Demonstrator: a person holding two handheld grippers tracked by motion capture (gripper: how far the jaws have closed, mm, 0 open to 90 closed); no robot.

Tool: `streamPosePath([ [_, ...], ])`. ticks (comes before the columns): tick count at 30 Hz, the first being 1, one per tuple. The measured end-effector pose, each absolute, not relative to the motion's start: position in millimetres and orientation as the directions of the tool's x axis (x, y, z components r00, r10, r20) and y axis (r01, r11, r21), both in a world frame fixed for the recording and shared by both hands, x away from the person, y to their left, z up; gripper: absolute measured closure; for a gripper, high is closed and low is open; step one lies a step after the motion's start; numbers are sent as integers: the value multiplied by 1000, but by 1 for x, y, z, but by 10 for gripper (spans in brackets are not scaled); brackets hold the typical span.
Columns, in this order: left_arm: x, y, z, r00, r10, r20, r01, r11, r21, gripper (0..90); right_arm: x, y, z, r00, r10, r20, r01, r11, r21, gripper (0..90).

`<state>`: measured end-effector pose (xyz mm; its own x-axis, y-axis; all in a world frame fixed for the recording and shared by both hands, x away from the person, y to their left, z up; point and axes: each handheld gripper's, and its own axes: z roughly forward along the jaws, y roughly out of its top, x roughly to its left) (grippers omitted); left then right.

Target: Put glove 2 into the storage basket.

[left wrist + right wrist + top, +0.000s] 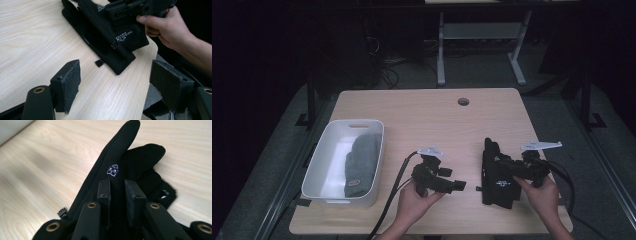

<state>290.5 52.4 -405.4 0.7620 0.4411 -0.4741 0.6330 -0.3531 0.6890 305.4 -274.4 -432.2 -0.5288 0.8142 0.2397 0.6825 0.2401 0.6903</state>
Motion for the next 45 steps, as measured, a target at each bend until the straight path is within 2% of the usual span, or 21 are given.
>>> streamPosePath([
  [3, 291, 52, -407, 762, 440, -475, 633, -356, 687, 245, 306, -272, -438, -537, 811, 234, 687, 258, 679, 692],
  [5, 291, 52, -407, 762, 439, -477, 634, -355, 687, 245, 306, -272, -439, -534, 817, 216, 691, 274, 669, 572],
  [9, 290, 52, -407, 762, 439, -476, 633, -353, 689, 245, 299, -280, -432, -535, 825, 181, 667, 281, 690, 507],
  [11, 291, 52, -407, 764, 438, -474, 631, -356, 689, 245, 296, -284, -430, -532, 827, 179, 662, 276, 697, 503],
  [16, 290, 46, -410, 764, 435, -477, 634, -363, 683, 245, 280, -305, -432, -537, 826, 171, 653, 278, 704, 649],
  [18, 291, 44, -412, 761, 433, -483, 637, -364, 679, 245, 272, -311, -436, -562, 807, 183, 641, 285, 713, 776],
  [21, 290, 42, -413, 761, 433, -483, 638, -367, 677, 245, 265, -310, -439, -581, 796, 172, 636, 312, 706, 866],
  [24, 289, 39, -414, 764, 429, -482, 636, -373, 675, 245, 262, -308, -445, -586, 787, 191, 650, 316, 691, 890],
  [31, 286, 37, -421, 762, 425, -489, 640, -380, 667, 246, 257, -298, -455, -610, 766, 205, 655, 342, 674, 885],
  [35, 287, 31, -428, 750, 422, -510, 656, -375, 655, 246, 260, -290, -457, -612, 733, 295, 698, 327, 637, 824],
  [38, 287, 23, -432, 751, 412, -516, 657, -387, 647, 247, 261, -287, -454, -619, 730, 290, 689, 328, 646, 763],
  [43, 289, 5, -439, 746, 414, -522, 664, -400, 632, 247, 269, -288, -447, -602, 759, 249, 668, 308, 677, 561],
  [45, 291, -2, -443, 746, 421, -516, 664, -402, 631, 251, 275, -292, -445, -564, 788, 247, 681, 275, 679, 465],
])
